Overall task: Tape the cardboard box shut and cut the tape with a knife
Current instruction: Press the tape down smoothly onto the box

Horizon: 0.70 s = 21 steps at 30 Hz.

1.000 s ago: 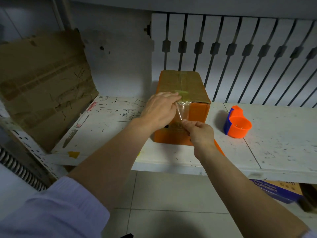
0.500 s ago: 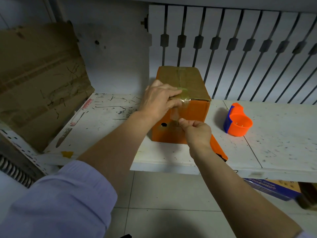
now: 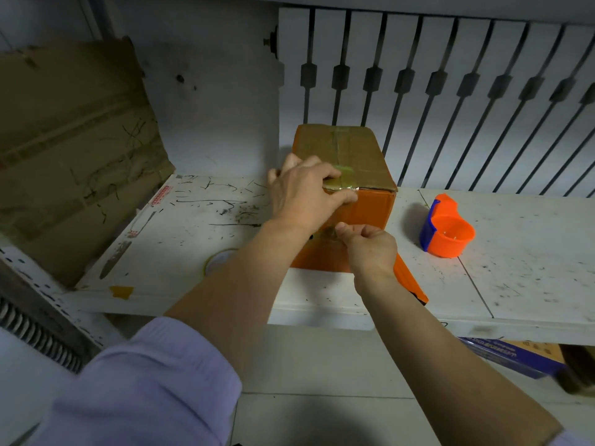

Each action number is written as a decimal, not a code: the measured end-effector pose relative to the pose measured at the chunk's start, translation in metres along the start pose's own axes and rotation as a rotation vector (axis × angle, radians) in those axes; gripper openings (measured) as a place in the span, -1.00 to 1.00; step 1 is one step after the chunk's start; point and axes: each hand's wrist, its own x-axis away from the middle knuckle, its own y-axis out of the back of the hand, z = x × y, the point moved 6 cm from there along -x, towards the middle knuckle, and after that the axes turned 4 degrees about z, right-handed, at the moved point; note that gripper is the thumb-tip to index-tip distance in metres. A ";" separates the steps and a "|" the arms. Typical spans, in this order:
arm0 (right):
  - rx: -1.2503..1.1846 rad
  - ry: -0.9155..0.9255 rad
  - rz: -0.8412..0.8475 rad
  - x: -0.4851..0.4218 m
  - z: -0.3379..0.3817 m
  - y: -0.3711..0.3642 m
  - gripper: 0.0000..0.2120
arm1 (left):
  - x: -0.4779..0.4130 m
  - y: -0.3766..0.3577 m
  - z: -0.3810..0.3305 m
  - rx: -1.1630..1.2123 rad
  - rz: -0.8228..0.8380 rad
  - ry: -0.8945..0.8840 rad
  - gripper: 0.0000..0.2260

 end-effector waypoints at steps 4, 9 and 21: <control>0.009 0.012 0.007 -0.002 0.000 0.002 -0.81 | 0.004 -0.006 0.003 0.004 -0.016 -0.024 -0.53; 0.023 0.021 0.025 -0.003 0.002 0.001 -0.83 | 0.006 -0.009 0.005 -0.004 0.010 -0.066 -0.52; 0.141 0.073 -0.021 -0.005 0.002 0.002 -0.77 | 0.016 -0.016 0.014 -0.090 0.086 -0.189 -0.35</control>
